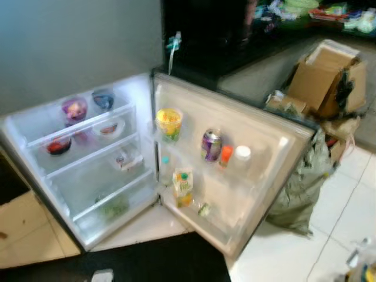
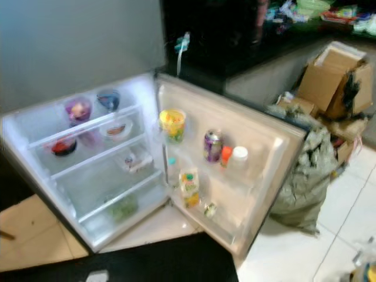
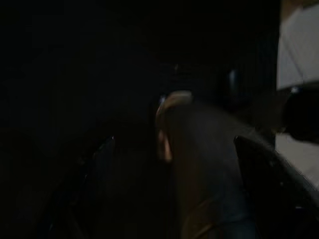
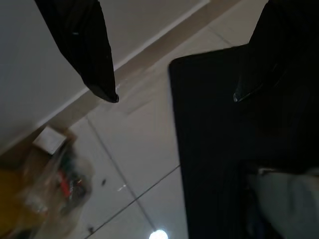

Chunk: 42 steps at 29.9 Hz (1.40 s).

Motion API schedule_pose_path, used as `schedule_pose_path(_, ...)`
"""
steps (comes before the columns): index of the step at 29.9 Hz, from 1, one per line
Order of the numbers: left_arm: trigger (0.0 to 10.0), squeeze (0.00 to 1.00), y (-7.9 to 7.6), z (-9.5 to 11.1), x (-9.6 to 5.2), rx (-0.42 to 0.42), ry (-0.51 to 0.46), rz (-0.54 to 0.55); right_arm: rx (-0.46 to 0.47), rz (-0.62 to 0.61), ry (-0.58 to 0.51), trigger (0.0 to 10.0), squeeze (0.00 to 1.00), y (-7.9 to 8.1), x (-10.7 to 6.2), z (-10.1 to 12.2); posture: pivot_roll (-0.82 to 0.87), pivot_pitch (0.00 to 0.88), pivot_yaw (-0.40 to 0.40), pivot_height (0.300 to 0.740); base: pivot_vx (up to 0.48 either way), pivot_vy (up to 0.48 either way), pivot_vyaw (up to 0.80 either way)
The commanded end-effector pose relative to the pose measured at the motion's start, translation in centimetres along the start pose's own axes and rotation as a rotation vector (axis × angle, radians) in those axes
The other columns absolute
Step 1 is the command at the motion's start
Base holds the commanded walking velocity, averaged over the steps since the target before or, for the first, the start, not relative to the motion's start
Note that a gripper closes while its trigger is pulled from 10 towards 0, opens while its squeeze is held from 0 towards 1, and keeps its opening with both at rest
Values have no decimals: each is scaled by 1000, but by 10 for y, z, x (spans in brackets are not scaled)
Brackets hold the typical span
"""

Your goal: Restocking fridge

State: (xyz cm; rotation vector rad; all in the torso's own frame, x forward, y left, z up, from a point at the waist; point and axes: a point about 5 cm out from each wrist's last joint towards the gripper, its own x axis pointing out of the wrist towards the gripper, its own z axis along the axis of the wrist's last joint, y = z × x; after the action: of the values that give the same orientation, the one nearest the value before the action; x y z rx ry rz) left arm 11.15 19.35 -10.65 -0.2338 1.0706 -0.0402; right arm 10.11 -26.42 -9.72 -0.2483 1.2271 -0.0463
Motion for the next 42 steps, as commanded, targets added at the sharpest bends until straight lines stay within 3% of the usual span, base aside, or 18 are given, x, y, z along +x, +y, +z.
schedule_pose_path(1, 10000, 0, -4, -12, -1, 10, 55, -26, 1, -4, -22, 10000, 0, -2, 0, 7, -60, 55, 2, 740, 0, -262, 0)
schedule_pose_path(19, 10000, 0, -8, -10, 0, -1, 43, -53, -4, 0, -20, 10000, 0, -1, 0, 6, -61, 55, 6, 740, 0, -458, 0)
schedule_pose_path(34, 10000, 0, -9, -3, 2, -14, 17, -56, 14, -58, -51, 10000, 0, -12, 0, 14, -61, 52, 6, 740, 0, 0, 0)
schedule_pose_path(36, 10000, 0, -9, -4, 1, -14, 20, -55, 114, -131, -144, 10000, 0, -30, -2, 36, -60, 56, 5, 740, 0, 0, 0)
schedule_pose_path(38, 10000, 0, -9, -5, 1, -14, 21, -55, 138, -146, -168, 10000, 0, -34, -3, 41, -60, 56, 5, 740, 0, 0, 0)
schedule_pose_path(42, 10000, 0, -8, -6, 1, -12, 24, -56, 428, -242, -390, 10000, 0, -74, -16, 88, -60, 56, 5, 740, 0, 0, 0)
